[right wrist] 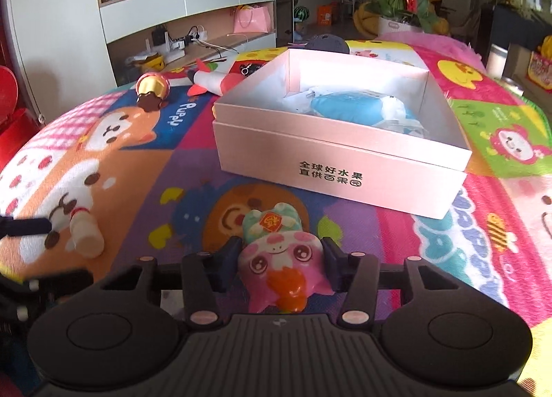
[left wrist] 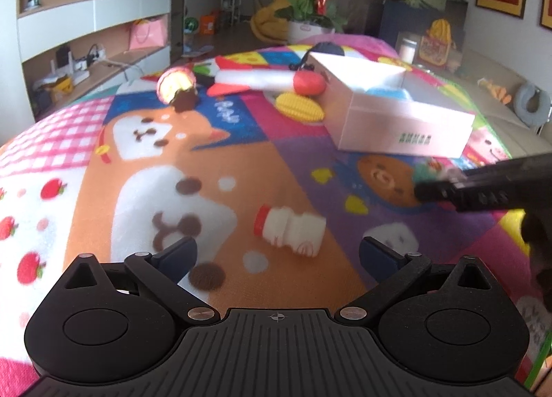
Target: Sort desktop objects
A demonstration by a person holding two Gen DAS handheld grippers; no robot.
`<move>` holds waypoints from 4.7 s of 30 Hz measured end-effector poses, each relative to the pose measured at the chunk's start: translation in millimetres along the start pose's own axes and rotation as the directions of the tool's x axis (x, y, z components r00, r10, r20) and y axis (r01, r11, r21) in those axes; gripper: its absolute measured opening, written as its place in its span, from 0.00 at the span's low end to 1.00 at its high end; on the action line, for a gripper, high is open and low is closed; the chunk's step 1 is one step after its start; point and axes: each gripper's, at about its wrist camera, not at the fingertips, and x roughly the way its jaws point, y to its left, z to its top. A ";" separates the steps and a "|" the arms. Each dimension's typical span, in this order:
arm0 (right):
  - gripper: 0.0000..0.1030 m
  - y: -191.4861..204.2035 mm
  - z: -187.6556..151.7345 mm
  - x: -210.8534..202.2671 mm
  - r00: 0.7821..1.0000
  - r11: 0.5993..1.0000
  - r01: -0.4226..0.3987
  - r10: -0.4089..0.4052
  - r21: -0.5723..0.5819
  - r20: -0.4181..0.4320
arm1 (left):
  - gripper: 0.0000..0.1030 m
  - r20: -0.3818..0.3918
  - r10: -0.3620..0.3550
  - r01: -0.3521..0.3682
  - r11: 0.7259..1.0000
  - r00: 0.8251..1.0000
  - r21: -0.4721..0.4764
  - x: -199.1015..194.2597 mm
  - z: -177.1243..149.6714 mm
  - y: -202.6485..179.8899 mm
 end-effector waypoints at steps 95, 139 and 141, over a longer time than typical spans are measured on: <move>0.68 -62.4 269.0 229.5 0.961 0.932 0.206 -0.135 0.297 -0.241 | 0.99 0.188 0.064 0.008 0.932 0.980 -0.362 9.7 9.7 102.5; 0.91 -84.3 -19.8 -39.3 0.986 0.933 -0.119 0.072 0.338 0.151 | 0.72 0.044 -0.107 0.091 0.959 0.993 0.267 140.7 112.0 -1.8; 0.93 -83.0 -21.8 -36.0 0.985 0.932 -0.127 0.080 0.338 0.151 | 0.77 0.027 -0.134 0.120 0.947 0.991 0.299 146.4 112.3 -2.6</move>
